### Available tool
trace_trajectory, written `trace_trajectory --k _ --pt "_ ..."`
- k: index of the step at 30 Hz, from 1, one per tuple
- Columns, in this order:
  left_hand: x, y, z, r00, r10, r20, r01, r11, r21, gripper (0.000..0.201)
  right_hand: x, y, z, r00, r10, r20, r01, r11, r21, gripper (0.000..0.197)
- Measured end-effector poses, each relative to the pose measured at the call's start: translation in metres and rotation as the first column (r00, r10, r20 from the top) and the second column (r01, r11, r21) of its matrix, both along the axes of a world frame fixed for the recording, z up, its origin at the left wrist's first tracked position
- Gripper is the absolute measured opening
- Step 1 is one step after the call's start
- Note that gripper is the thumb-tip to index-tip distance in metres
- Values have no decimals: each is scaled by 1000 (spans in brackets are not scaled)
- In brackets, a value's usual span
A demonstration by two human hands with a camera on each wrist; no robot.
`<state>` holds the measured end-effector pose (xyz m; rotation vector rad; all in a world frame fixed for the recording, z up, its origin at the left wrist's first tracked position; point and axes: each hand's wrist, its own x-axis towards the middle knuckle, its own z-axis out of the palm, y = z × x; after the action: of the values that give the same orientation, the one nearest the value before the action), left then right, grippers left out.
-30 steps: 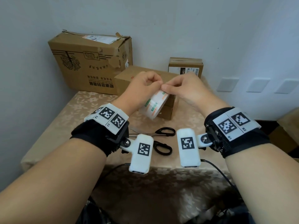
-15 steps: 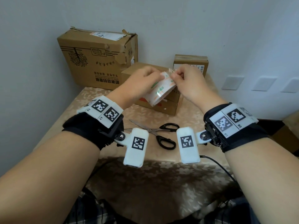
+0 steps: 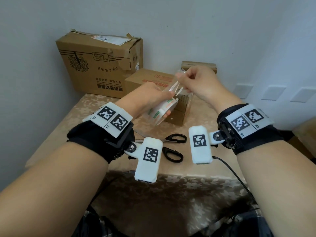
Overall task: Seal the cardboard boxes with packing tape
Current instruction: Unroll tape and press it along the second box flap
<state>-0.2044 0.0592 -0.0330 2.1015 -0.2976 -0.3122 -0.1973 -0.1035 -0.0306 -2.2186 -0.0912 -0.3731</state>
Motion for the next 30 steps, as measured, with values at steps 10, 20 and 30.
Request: trace_trajectory --k 10,20,30 --pt "2 -17 -9 994 83 -77 -89 993 -74 38 21 -8 -4 991 -118 59 121 991 -49 20" --pt "14 -32 -13 984 152 91 -166 970 180 38 38 -19 -14 990 -137 -43 126 972 -200 30" --pt "13 -32 -20 979 46 198 -79 984 160 40 28 -23 -21 983 -181 32 183 953 -242 78"
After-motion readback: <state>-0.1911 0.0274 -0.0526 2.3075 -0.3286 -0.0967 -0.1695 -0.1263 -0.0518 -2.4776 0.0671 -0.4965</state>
